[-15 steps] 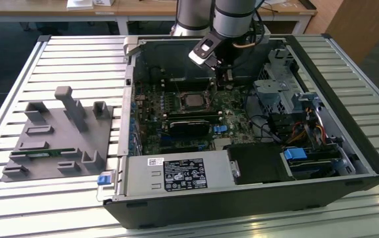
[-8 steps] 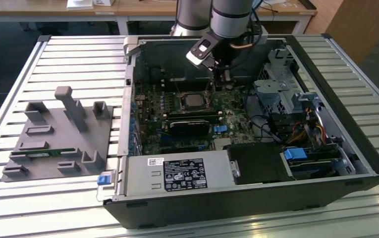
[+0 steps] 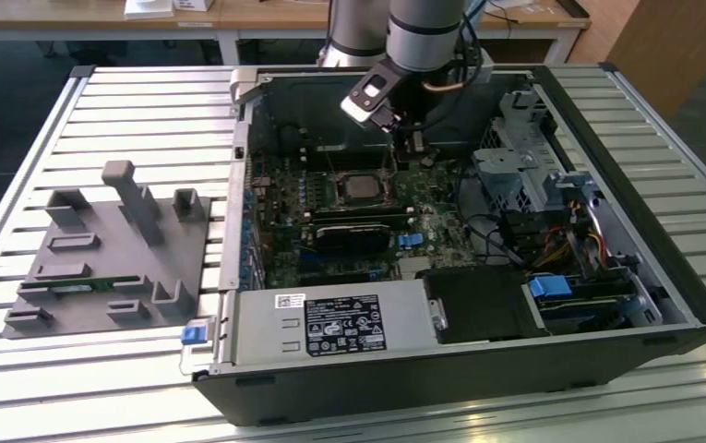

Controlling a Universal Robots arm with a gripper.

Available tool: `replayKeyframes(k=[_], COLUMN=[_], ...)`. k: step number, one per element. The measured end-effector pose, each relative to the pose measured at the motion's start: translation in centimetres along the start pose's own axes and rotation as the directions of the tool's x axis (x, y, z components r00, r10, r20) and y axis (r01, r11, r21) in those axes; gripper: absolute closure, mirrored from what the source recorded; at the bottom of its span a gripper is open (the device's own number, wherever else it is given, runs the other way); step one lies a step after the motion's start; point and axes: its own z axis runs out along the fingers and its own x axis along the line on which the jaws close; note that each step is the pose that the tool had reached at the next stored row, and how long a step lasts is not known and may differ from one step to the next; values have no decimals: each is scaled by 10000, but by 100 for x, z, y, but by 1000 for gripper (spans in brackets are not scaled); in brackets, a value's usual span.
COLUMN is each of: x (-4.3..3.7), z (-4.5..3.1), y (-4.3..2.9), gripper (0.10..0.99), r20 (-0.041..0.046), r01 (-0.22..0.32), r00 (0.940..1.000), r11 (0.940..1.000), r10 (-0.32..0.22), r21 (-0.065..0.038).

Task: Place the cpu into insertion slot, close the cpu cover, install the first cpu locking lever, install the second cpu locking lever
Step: 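Close the cpu cover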

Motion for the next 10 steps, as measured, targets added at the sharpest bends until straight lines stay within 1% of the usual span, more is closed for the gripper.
replayKeyframes(k=[10], x=[3], z=[19], y=[-96], gripper=[980], r20=[0], r01=[0], r00=[10000], r11=[10000], r10=[0], r21=[0])
